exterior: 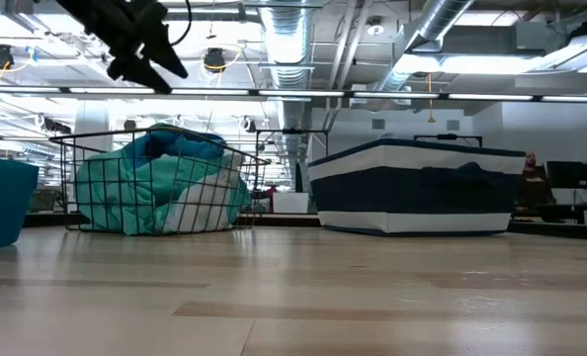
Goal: Pick & Place Cloths
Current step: Return to Home Position
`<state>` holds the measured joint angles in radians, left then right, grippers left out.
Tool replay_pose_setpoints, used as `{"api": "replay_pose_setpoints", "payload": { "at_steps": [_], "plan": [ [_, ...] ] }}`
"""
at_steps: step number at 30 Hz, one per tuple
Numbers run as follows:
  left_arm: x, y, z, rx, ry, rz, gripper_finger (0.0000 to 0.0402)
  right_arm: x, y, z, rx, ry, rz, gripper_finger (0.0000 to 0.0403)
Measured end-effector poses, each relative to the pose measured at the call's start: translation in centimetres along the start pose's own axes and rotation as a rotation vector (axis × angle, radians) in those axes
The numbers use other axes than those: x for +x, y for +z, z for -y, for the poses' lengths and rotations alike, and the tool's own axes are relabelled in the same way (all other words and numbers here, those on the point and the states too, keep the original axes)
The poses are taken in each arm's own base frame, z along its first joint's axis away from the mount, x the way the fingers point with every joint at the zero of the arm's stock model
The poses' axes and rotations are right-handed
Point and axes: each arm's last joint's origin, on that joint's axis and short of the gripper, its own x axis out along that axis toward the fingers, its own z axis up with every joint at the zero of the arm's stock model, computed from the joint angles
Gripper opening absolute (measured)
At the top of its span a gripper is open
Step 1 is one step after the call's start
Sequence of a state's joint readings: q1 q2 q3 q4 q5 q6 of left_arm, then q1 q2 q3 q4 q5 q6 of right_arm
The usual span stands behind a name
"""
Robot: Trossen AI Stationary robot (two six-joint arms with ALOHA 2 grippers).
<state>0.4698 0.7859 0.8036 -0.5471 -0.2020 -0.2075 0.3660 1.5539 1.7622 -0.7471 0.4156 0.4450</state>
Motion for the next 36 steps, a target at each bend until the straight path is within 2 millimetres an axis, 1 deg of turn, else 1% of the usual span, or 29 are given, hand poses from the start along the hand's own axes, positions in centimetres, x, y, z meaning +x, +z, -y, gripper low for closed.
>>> {"api": "replay_pose_setpoints", "payload": {
  "at_steps": [3,4,6,9,11,13,15,16,18,20,21,23,25,27,29,31,33,36],
  "plan": [
    [-0.7,0.5,0.0,-0.079,-0.027,-0.001,0.0303,0.0,0.0,0.0,0.0,0.0,0.0,0.0071],
    [-1.3,1.0,0.1,-0.113,-0.064,0.017,0.0296,0.0,0.0,0.0,0.0,0.0,0.0,0.0071],
    [-3.1,2.5,0.3,-0.158,-0.163,0.1,0.0274,0.0,0.1,-0.1,0.003,0.005,0.01,0.0071],
    [-6.5,4.7,0.3,-0.174,-0.317,0.271,0.0213,-0.3,0.9,-0.5,-0.032,0.046,0.092,0.007],
    [-9.4,6.1,0.1,-0.173,-0.387,0.431,0.0159,-1.4,2.0,-0.6,-0.092,0.081,0.191,0.0067],
    [-12.5,6.9,-0.4,-0.145,-0.414,0.591,0.0096,-3.6,3.3,0.1,-0.143,0.092,0.286,0.0058],
    [-15.1,6.9,-1.0,-0.106,-0.401,0.717,0.0033,-6.6,4.8,1.6,-0.149,0.093,0.389,0.0043],
    [-16.3,6.7,-1.3,-0.105,-0.38,0.768,0.0018,-8.4,5.4,2.5,-0.146,0.086,0.434,0.0032],
    [-18.2,6.0,-2.1,-0.112,-0.324,0.844,0.0009,-11.9,6.0,4.4,-0.143,0.069,0.512,0.001],
    [-19.2,5.0,-2.6,-0.122,-0.273,0.867,0.0003,-14.9,6.1,6.0,-0.148,0.054,0.555,0.0006],
    [-19.3,4.4,-2.9,-0.127,-0.253,0.855,0.0002,-16.2,5.9,6.7,-0.15,0.047,0.57,0.0007],
    [-19.0,3.1,-3.1,-0.14,-0.236,0.813,0.0001,-18.2,5.2,7.9,-0.166,0.022,0.589,0.0004],
    [-17.8,1.8,-3.1,-0.161,-0.253,0.758,0.0,-19.2,3.9,8.9,-0.193,0.006,0.59,0.0002],
    [-16.0,0.5,-2.9,-0.185,-0.296,0.692,0.0,-19.7,2.1,9.9,-0.207,-0.01,0.582,0.0004],
    [-14.2,-1.0,-2.8,-0.225,-0.31,0.632,0.0,-19.4,0.2,10.8,-0.202,-0.023,0.586,0.0002],
    [-12.6,-2.2,-2.7,-0.256,-0.314,0.614,0.0,-18.6,-1.9,11.7,-0.181,-0.029,0.599,0.0002],
    [-11.5,-3.0,-2.7,-0.29,-0.329,0.652,0.0,-17.7,-4.1,12.5,-0.15,-0.035,0.636,0.0002],
    [-10.2,-3.7,-2.5,-0.326,-0.365,0.694,0.0,-16.9,-7.7,13.9,-0.1,-0.033,0.718,0.0001]
  ]
}}
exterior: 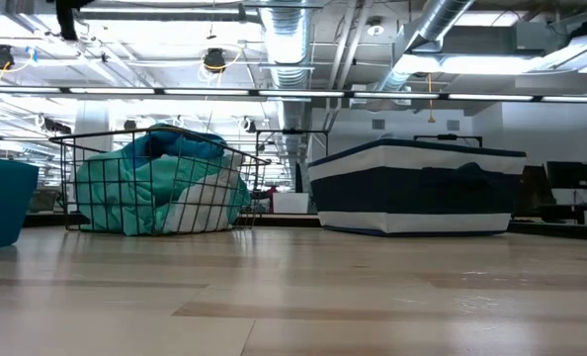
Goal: Pick & Place Cloths
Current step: Return to Home Position
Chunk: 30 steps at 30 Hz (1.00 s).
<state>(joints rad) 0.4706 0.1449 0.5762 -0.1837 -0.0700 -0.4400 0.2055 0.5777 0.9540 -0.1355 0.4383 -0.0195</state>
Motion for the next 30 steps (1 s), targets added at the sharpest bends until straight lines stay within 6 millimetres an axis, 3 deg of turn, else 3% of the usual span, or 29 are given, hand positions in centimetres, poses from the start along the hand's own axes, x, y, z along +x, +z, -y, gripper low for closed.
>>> {"api": "replay_pose_setpoints", "payload": {
  "at_steps": [8,15,19,22,28,30],
  "plan": [
    [1.2,-3.0,-0.6,-0.014,-0.078,-0.079,0.0,-4.4,-7.5,2.1,0.146,-0.012,0.189,0.0001],
    [2.8,-6.4,-0.3,0.036,-0.13,-0.172,0.0,-7.0,-10.4,3.2,0.183,-0.01,0.258,0.0],
    [3.4,-8.2,0.4,0.086,-0.171,-0.251,0.0,-6.8,-11.6,3.1,0.117,-0.021,0.197,0.0],
    [3.2,-7.9,1.3,0.097,-0.24,-0.265,0.0,-6.7,-11.7,3.1,0.091,-0.029,0.168,0.0],
    [1.2,-3.7,2.4,0.116,-0.376,-0.282,0.0,-6.7,-12.2,3.1,0.071,-0.01,0.127,0.0],
    [0.8,-3.9,2.2,0.122,-0.385,-0.297,0.0,-6.6,-12.6,3.0,0.031,0.004,0.099,0.0]
  ]
}}
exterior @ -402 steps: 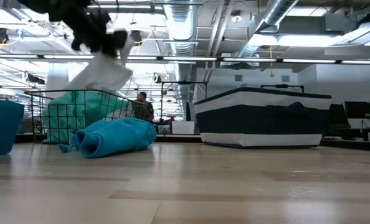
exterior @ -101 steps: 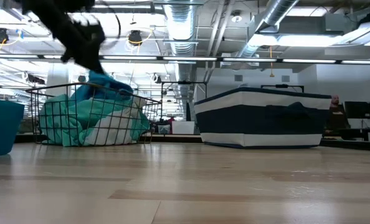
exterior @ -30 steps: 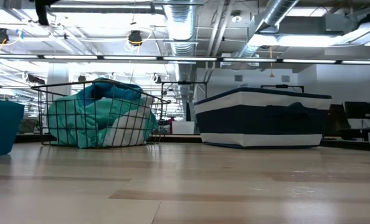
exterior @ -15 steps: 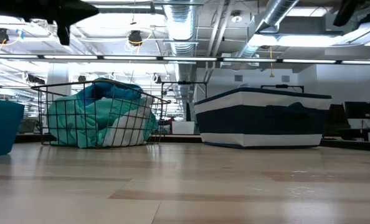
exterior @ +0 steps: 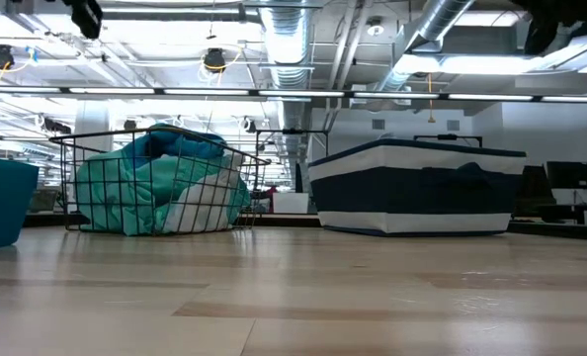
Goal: Pick & Place Cloths
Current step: Return to Home Position
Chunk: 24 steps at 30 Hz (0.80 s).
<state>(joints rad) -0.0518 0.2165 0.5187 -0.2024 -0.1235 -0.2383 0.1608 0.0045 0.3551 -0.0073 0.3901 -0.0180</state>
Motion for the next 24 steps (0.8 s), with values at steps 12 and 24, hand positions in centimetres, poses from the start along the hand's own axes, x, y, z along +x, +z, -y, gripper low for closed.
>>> {"api": "replay_pose_setpoints", "payload": {
  "at_steps": [12,24],
  "plan": [
    [0.8,-4.8,-0.4,0.022,-0.159,-0.031,0.0,-0.1,-1.2,-0.2,-0.063,0.08,-0.121,0.0],
    [0.3,-9.6,-1.5,-0.034,-0.228,-0.051,0.0,-0.2,-1.9,-0.2,-0.045,0.082,-0.186,0.0]
  ]
}}
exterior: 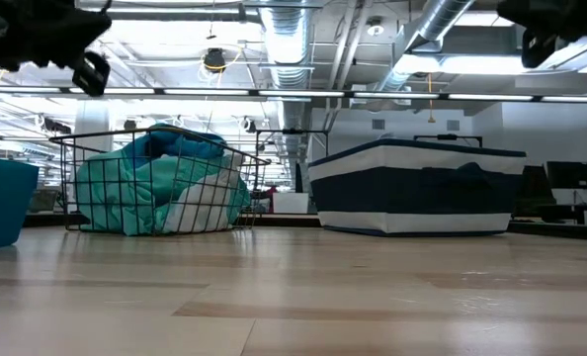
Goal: Pick & Place Cloths
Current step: Return to Home Position
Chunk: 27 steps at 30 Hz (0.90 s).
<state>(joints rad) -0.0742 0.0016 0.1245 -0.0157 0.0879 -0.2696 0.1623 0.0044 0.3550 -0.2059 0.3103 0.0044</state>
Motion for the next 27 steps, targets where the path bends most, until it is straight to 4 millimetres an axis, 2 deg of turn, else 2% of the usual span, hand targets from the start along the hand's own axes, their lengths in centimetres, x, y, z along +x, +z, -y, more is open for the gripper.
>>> {"api": "replay_pose_setpoints", "payload": {
  "at_steps": [6,11,21,27],
  "plan": [
    [0.4,-1.7,-0.5,-0.045,0.01,-0.019,0.0,0.0,-0.6,0.0,-0.004,-0.004,-0.058,0.0],
    [0.6,-3.1,-1.0,-0.021,0.043,-0.019,0.0,0.5,-2.2,-0.1,0.062,-0.01,-0.093,0.0],
    [0.6,-3.1,-1.1,0.051,0.077,-0.016,0.0,1.2,-7.0,-0.1,0.334,-0.149,-0.232,0.0],
    [0.6,-3.0,-1.1,0.051,0.079,-0.014,0.0,1.1,-7.8,-0.1,0.347,-0.158,-0.29,0.0]
  ]
}}
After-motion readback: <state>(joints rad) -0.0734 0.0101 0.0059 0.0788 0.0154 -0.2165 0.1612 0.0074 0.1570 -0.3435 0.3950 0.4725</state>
